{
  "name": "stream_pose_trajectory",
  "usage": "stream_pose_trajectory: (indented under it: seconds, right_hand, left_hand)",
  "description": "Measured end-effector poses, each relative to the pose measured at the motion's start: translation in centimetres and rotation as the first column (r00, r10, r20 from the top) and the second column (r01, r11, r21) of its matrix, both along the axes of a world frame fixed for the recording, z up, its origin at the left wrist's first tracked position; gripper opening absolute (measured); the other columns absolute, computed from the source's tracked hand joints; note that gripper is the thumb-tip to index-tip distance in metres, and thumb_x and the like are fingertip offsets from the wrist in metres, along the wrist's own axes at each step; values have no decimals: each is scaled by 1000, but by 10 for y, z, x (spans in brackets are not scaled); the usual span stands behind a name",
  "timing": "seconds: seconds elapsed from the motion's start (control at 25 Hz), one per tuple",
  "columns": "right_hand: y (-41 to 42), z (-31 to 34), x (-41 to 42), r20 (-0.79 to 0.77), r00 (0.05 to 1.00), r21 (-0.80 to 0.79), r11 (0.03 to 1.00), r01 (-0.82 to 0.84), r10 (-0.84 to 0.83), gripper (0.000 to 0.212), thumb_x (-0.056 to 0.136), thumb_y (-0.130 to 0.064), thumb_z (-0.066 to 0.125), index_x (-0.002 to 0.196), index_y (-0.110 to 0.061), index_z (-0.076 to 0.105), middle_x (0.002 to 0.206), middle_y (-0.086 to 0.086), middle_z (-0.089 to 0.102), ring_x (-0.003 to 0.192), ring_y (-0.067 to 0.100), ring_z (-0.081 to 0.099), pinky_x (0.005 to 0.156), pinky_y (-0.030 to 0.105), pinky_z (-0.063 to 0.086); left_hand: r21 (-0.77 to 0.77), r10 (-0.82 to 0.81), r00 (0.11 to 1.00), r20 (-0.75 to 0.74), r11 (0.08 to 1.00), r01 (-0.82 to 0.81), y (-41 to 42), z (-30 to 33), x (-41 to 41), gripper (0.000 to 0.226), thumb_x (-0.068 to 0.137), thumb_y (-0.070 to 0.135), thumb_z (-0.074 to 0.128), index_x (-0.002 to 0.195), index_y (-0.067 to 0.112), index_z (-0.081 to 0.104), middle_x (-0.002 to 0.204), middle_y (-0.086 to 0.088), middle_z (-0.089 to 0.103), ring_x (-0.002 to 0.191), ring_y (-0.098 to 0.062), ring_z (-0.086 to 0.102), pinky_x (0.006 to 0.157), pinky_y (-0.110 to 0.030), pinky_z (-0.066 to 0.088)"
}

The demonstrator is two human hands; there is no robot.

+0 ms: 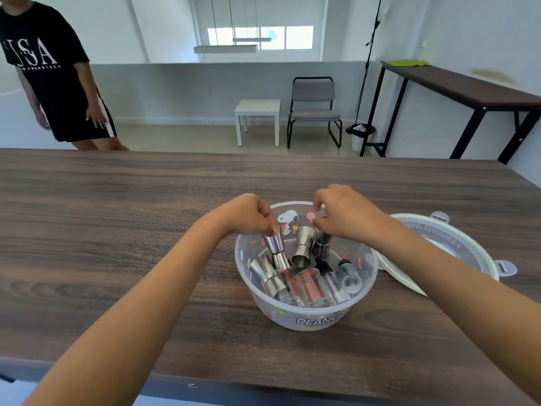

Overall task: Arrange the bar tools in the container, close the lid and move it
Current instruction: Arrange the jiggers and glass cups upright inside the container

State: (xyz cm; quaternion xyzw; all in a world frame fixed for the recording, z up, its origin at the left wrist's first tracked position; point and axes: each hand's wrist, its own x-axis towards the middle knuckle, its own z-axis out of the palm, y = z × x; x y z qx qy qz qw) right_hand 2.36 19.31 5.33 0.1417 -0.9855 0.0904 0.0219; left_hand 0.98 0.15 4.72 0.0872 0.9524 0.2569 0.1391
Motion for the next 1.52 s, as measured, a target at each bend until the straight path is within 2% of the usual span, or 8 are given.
stream_pose_trajectory:
  seconds: [0.16, 0.32, 0.48, 0.68, 0.84, 1.08, 1.32, 1.52]
  right_hand:
    - [-12, -8, -9, -2, 1000, 205, 978, -29, 30, 40, 80, -44, 63, 110, -18, 66, 122, 12, 45, 120, 33, 33, 99, 42, 34]
    - [-18, -19, -19, 120, 992, 267, 964, 4, -37, 41, 79, -49, 58, 105, -18, 68, 137, 13, 39, 136, 38, 12, 111, 53, 15]
    - [-22, -22, -26, 192, 980, 284, 959, 2, -59, 34, 76, -41, 63, 100, -18, 66, 130, 12, 42, 132, 37, 18, 111, 53, 16]
    - [-18, -17, -30, 253, 963, 106, 992, 70, -95, 26, 68, -40, 74, 83, -21, 66, 112, 3, 49, 117, 28, 33, 94, 38, 32]
    - [-10, -10, -25, 209, 974, -90, 991, 103, -83, 13, 71, -31, 75, 69, -30, 62, 96, -3, 48, 119, 26, 31, 82, 31, 30]
    - [-2, -11, -13, 84, 995, -216, 975, 61, -44, 10, 69, -30, 77, 68, -30, 67, 117, -6, 55, 129, 24, 25, 101, 37, 26]
    - [4, -29, -14, -63, 998, -122, 992, 11, -19, 7, 72, -29, 73, 76, -24, 70, 127, -4, 48, 137, 27, 15, 112, 48, 10]
    - [3, -32, -14, -94, 994, -158, 985, -64, 49, 26, 72, -35, 72, 98, -33, 66, 134, -2, 41, 139, 27, 9, 113, 49, 7]
  left_hand:
    - [-43, -29, 977, -213, 999, 20, -1, -3, 3, 1, 75, 26, 71, 75, 26, 72, 128, -8, 47, 128, -26, 33, 107, -42, 32]
    - [-130, -117, 909, -399, 989, 70, 3, -12, 6, 5, 77, 24, 68, 79, 23, 73, 138, -8, 39, 135, -25, 22, 111, -47, 24]
    - [-152, -152, 879, -453, 984, 92, 6, -19, 8, 9, 77, 25, 66, 79, 22, 74, 139, -7, 38, 136, -23, 20, 110, -45, 23]
    - [-181, -141, 898, -417, 981, 70, 3, -16, 14, 23, 75, 30, 69, 96, 24, 67, 139, -4, 36, 135, -24, 20, 110, -43, 24]
    - [-263, -49, 914, -403, 963, -65, -11, -18, 30, 31, 71, 36, 69, 96, 22, 58, 123, -4, 40, 124, -26, 26, 99, -36, 29]
    - [-370, 28, 997, -70, 928, -52, -13, -22, 34, 23, 67, 45, 71, 67, 23, 63, 107, -7, 61, 117, -33, 43, 105, -45, 34]
    - [-343, 59, 998, 22, 938, -48, -6, -22, 28, 29, 69, 40, 72, 86, 16, 71, 110, -6, 65, 114, -30, 49, 105, -42, 35]
    - [-198, 77, 995, 64, 978, -63, -9, -14, 34, 28, 74, 31, 70, 94, 10, 70, 92, -2, 63, 95, -20, 54, 86, -30, 36]
